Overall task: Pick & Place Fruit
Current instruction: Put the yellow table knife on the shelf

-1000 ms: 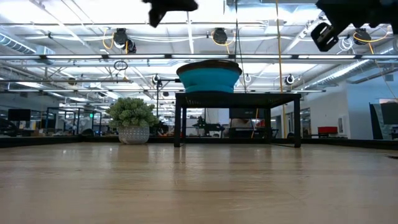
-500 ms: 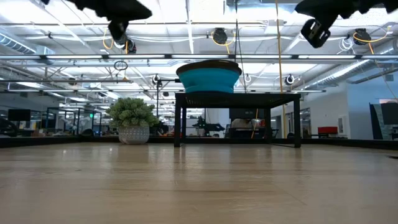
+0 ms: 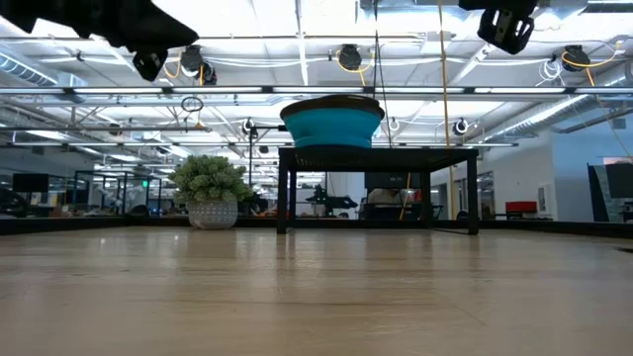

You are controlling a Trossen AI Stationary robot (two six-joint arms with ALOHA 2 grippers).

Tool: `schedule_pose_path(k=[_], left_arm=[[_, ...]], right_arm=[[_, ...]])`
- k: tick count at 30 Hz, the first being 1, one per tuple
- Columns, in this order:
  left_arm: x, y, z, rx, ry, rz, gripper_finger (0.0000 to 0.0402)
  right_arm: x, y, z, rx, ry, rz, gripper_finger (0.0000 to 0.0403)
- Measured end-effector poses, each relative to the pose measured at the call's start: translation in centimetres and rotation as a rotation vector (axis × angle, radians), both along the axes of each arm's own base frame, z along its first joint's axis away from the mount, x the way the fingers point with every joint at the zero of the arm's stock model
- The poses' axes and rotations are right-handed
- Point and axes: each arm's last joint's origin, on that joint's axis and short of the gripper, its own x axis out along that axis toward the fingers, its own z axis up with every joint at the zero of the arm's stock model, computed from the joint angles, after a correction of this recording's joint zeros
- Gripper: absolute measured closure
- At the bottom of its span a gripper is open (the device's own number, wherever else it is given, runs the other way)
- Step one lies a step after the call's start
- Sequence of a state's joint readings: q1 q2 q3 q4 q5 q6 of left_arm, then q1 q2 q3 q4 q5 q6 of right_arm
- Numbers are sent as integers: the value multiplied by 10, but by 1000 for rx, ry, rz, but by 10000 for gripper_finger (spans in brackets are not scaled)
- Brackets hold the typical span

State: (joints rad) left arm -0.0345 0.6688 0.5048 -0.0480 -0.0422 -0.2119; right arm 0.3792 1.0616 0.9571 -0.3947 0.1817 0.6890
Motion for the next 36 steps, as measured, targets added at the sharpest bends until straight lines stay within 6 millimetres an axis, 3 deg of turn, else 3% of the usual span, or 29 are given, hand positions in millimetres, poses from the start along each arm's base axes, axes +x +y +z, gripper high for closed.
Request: schedule_pose_path(k=[10, 24, 30, 36], left_arm=[[-18, 1, -12, -6, -38, 1, 399], [-22, 0, -12, 42, -52, -51, 398], [-22, 0, -12, 54, -52, -56, 391], [-22, 0, -12, 73, -52, -60, 399]], right_arm=[[23, 40, -14, 210, 165, -86, 403], [18, 86, -48, 543, 576, -383, 403], [14, 100, -65, 651, 762, -507, 403], [2, 106, -69, 706, 842, -681, 403]])
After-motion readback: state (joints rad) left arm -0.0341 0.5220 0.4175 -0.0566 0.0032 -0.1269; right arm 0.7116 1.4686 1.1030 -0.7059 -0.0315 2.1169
